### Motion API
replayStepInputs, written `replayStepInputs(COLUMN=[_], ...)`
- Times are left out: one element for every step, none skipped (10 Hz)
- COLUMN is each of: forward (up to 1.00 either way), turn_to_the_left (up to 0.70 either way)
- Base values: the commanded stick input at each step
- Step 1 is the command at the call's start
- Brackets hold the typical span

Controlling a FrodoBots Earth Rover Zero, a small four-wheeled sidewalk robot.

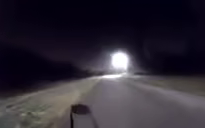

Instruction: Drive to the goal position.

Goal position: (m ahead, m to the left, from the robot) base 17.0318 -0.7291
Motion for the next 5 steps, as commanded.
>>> replayStepInputs(forward=[1.0,1.0,1.0,1.0,1.0], turn_to_the_left=[-0.04,-0.03,-0.03,-0.02,-0.03])
